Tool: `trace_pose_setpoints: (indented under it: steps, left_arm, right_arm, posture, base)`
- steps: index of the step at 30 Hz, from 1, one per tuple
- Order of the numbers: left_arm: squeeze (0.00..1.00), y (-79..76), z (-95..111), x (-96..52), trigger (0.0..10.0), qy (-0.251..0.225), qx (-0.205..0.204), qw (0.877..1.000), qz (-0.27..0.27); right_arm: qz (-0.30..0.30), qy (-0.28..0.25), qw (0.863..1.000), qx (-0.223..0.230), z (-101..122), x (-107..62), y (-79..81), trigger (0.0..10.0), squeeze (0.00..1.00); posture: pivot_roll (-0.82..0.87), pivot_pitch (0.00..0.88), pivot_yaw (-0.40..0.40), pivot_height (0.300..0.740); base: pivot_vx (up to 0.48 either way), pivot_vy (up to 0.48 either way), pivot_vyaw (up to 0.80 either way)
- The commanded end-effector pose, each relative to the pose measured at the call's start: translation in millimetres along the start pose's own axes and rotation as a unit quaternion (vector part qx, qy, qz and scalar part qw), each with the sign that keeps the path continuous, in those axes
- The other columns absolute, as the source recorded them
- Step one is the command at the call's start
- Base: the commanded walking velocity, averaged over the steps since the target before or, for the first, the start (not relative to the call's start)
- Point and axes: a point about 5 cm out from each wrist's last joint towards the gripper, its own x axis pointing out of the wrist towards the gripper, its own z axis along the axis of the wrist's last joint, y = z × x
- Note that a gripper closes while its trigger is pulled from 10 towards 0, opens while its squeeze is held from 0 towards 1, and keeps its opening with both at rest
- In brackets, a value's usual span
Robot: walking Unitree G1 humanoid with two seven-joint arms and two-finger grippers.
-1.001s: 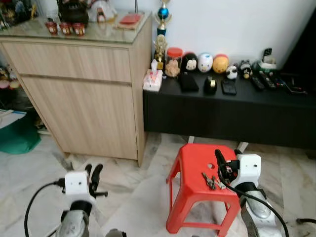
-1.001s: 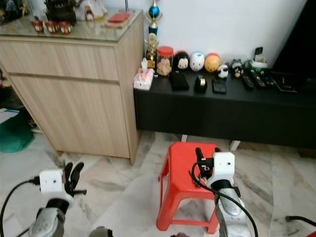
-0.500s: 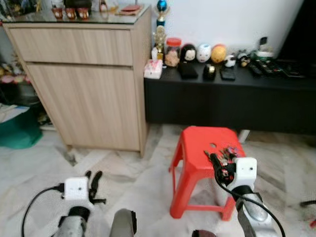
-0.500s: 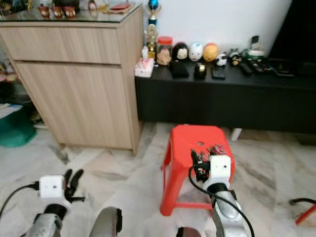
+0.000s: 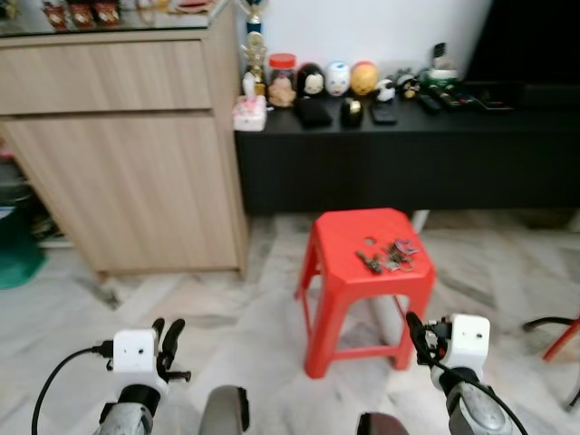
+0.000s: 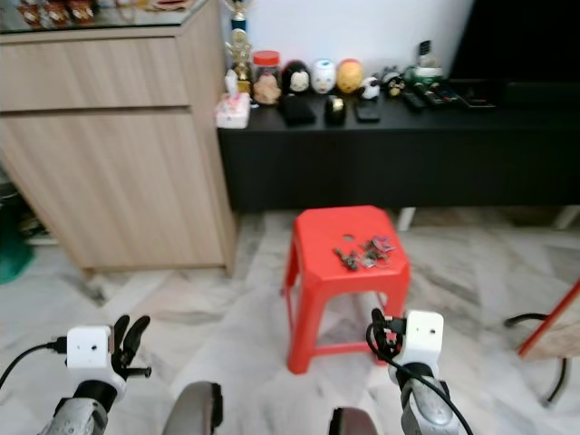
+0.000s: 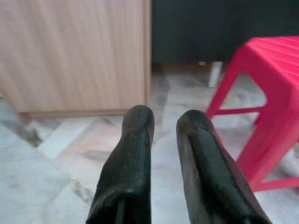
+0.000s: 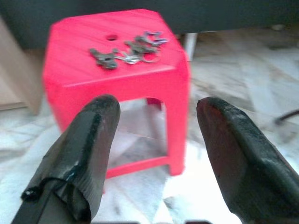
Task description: Hang keys on a hook
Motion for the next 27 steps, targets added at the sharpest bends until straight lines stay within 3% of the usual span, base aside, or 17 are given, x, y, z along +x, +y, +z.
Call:
trace_pose_setpoints:
  steps: [1,27]
  left_arm:
    - [0.00,-1.5,4.7,0.3,10.0,-0.006,-0.001,1.000,-0.002]
    - [0.00,0.6,5.6,4.1,10.0,-0.006,-0.001,1.000,-0.002]
  right_arm:
    - [-0.003,-0.002,1.000,0.002,2.2,1.0,-3.4,10.0,0.00]
    - [0.015,-0.006,1.000,0.001,9.8,9.2,1.5,10.0,0.00]
  posture:
    - [0.02,0.000,-0.047,0.613]
    - [0.02,0.000,-0.055,0.613]
  base:
    - [0.000,0.000,0.00]
    - [0.272,0.000,0.00]
